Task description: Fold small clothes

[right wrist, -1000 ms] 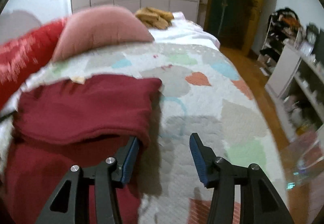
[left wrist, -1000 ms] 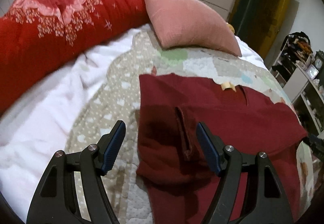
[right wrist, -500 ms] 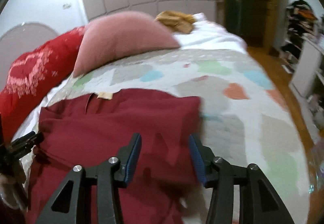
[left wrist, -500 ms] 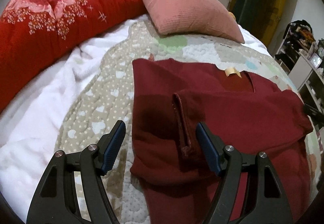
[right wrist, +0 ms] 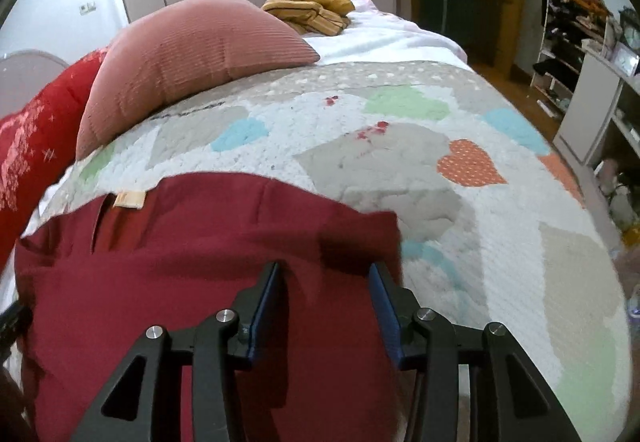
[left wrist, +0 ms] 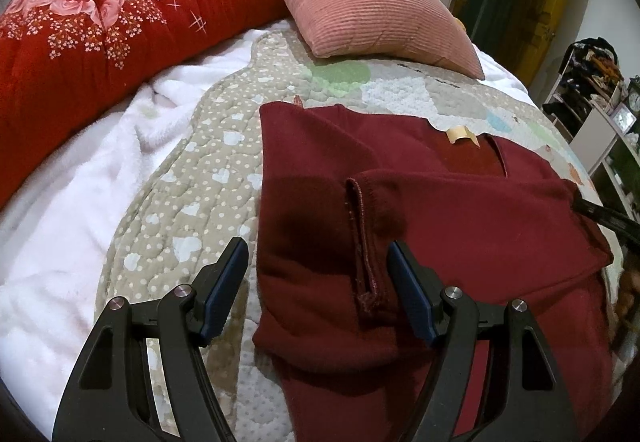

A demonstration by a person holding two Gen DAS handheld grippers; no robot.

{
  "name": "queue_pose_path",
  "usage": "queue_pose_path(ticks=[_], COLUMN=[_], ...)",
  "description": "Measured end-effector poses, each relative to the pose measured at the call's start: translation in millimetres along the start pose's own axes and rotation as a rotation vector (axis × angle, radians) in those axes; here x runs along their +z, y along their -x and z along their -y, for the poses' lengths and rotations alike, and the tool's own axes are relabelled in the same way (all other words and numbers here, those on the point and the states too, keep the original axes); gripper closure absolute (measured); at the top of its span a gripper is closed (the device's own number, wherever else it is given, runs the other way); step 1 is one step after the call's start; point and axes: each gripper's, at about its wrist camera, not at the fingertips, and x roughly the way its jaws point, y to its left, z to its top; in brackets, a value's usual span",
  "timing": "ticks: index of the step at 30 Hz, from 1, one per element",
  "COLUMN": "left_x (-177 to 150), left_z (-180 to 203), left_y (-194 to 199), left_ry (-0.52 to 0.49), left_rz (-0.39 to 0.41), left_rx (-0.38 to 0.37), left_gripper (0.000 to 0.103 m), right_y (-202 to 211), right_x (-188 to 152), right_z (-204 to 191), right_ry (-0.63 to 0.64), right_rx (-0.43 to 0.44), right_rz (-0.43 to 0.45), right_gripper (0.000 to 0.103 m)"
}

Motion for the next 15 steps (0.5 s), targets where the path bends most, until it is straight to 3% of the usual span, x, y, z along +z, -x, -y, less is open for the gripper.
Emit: queue_pose_path(ticks=[6, 10, 15], left_x=[0, -1, -2], left_z=[-1, -1, 0], left_y=[-1, -2, -4], left_ry=[0.005, 0.003, 0.004], left_rz=[-0.004, -0.008, -0.015], left_rx=[-0.001, 0.001, 0.002], left_gripper=[0.03, 0.03, 0.03], right_y=[37, 26, 21], right_x=[-29, -51, -57], right_z=[4, 11, 21], right_ry=[0.034, 0.049, 0.012], right_rx=[0.022, -0.002, 0.026], right_rz=[0.02, -0.034, -0.029], right_gripper=[0.06, 0.059, 0.054])
